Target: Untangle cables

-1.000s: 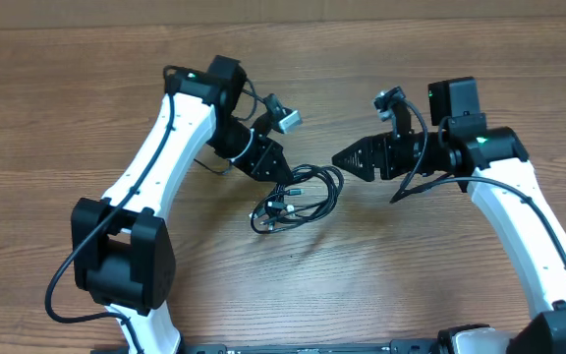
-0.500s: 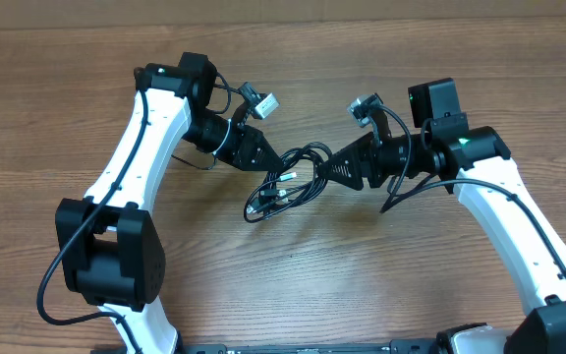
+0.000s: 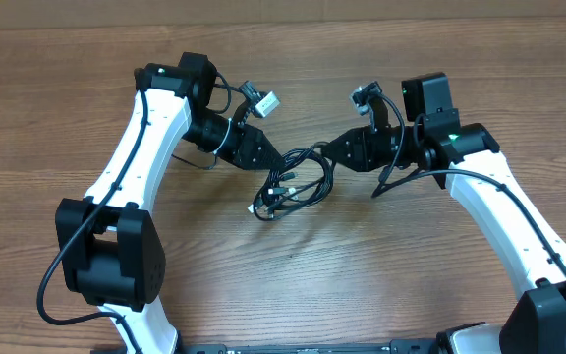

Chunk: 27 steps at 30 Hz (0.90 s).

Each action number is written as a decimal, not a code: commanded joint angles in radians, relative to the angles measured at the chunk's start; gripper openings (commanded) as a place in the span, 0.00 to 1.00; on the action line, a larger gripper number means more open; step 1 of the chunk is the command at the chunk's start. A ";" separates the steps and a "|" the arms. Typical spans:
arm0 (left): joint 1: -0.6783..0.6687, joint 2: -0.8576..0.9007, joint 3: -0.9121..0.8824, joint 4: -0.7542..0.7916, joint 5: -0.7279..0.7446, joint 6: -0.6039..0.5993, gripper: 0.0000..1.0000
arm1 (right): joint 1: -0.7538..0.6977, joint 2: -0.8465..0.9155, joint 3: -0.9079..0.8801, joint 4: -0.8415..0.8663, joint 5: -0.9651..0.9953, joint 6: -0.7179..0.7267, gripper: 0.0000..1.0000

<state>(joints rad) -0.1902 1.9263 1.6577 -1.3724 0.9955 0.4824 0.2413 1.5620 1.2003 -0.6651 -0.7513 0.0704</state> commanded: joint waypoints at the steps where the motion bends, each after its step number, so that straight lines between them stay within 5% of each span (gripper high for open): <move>1: -0.011 -0.011 0.015 0.011 0.064 0.050 0.04 | 0.000 0.005 -0.003 -0.021 0.332 0.232 0.08; 9: 0.035 -0.012 0.066 0.005 -0.019 0.048 0.04 | 0.000 0.005 -0.003 -0.216 0.808 0.476 0.08; 14: 0.028 -0.012 0.108 0.024 -0.132 0.006 0.04 | 0.000 0.001 0.041 -0.232 0.655 0.335 0.14; 19: 0.006 -0.012 0.108 0.143 -0.341 -0.171 0.04 | 0.000 -0.031 0.197 -0.285 0.385 0.207 0.36; 22: -0.003 -0.012 0.108 0.225 -0.386 -0.265 0.04 | 0.000 -0.046 0.275 -0.291 0.249 0.207 0.46; 27: -0.021 -0.034 0.108 0.354 -0.352 -0.397 0.04 | 0.029 -0.042 0.295 -0.257 0.192 0.350 0.47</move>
<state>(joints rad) -0.1921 1.9263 1.7409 -1.0695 0.6338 0.2180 0.2474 1.5280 1.4811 -0.9276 -0.4843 0.3351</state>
